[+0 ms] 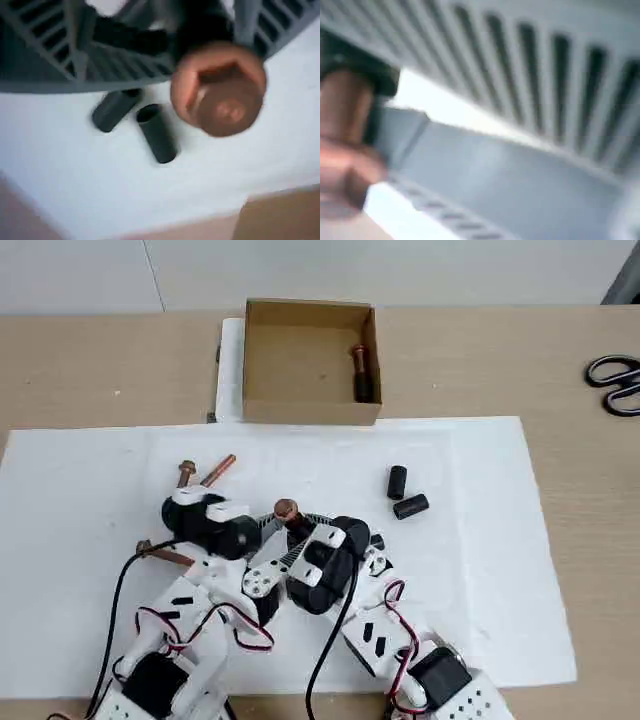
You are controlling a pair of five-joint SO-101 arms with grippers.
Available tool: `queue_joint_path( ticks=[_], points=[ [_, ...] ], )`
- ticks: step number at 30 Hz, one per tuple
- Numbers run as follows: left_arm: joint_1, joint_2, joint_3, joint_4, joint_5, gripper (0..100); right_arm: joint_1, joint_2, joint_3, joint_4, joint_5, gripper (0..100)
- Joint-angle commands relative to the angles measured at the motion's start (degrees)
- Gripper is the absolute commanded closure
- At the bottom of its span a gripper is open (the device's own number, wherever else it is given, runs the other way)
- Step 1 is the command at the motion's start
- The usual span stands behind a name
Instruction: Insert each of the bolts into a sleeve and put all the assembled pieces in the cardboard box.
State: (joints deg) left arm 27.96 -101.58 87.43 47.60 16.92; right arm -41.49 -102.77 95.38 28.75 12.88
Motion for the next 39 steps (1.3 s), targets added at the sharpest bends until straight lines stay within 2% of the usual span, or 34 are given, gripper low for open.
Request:
queue_joint_path(
  ticks=[1, 5, 11, 20, 24, 27, 30, 33, 39],
  points=[
    [-2.20, 0.53, 0.40, -0.35, -4.13, 81, -0.57, -1.01, -1.14, -3.21, 0.35, 99.5],
    [-3.25, 0.53, 0.40, -0.18, -7.21, 81, -0.57, -1.01, -1.14, -3.12, 0.35, 99.5],
    [-3.25, 0.35, 0.04, -0.44, -6.86, 81, -0.48, -1.01, 0.53, -3.12, 0.35, 99.5],
    [-5.89, 0.53, -9.45, -0.35, -4.66, 81, -0.40, -1.01, 1.05, -3.21, 0.26, 99.5],
    [-5.54, 0.62, -13.58, -0.35, -0.44, 81, -0.31, -0.75, 1.05, -3.12, 0.26, 99.5],
    [-5.54, 0.62, -16.13, -0.35, 0.44, 88, -0.31, -0.57, 1.05, -3.12, 0.26, 99.5],
    [-5.89, 0.62, -18.68, -0.35, 1.67, 100, 0.04, -0.40, 1.05, -3.03, 0.26, 99.5],
    [-6.24, 0.62, -20.97, -0.44, 2.02, 100, 2.24, -0.40, 1.05, -1.80, 0.18, 99.5],
    [-18.11, 0.70, -20.44, -0.44, 0.70, 99, 9.54, -0.40, 0.09, 2.15, -5.54, 99.5]
  ],
)
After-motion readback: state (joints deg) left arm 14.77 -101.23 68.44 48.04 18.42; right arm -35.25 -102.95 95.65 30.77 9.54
